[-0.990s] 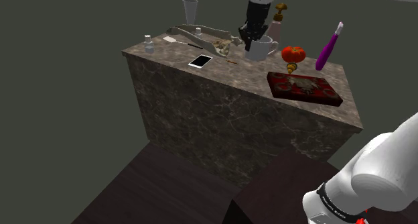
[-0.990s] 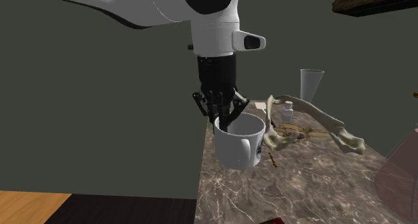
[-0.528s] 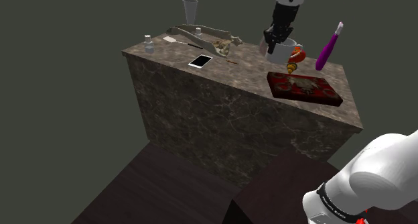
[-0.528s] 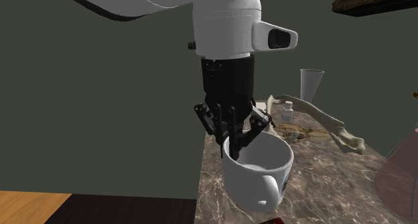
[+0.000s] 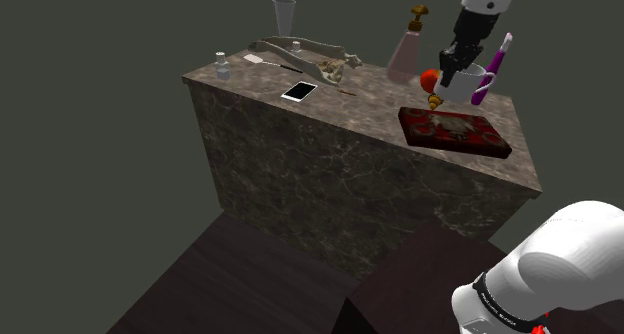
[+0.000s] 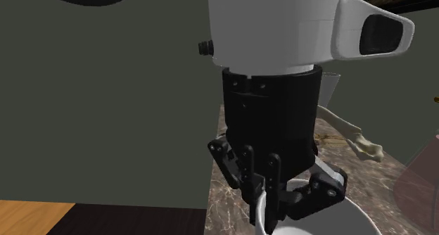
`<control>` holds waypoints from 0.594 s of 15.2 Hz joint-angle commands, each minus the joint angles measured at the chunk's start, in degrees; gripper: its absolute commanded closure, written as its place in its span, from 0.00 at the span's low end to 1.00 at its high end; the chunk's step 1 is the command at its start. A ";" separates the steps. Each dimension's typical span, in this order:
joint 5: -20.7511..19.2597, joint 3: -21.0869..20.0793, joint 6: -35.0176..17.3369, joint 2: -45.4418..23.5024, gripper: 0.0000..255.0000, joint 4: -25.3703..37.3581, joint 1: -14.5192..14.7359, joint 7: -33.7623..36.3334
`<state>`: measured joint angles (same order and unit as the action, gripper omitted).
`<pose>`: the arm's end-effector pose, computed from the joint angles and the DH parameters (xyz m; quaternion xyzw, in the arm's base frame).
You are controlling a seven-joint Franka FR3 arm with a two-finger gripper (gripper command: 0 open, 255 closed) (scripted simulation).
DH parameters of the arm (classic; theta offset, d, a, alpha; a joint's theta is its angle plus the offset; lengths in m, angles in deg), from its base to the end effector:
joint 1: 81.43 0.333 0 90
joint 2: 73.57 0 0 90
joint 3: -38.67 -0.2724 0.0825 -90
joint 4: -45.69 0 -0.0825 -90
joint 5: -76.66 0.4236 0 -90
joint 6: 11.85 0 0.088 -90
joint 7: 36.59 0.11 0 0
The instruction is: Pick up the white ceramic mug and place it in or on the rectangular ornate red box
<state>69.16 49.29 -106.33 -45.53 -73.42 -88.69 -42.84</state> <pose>0.4365 -0.1669 0.5777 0.9955 -0.0884 0.0214 0.0268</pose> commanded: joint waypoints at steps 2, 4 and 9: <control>-1.50 2.09 0.82 3.81 1.00 -2.61 -1.37 -3.01; -2.23 3.03 1.30 5.39 1.00 -3.53 -2.00 -4.34; -2.60 3.34 -2.35 6.21 1.00 -8.00 -2.20 -4.04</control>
<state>66.67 52.53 -107.98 -39.60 -80.49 -90.81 -46.87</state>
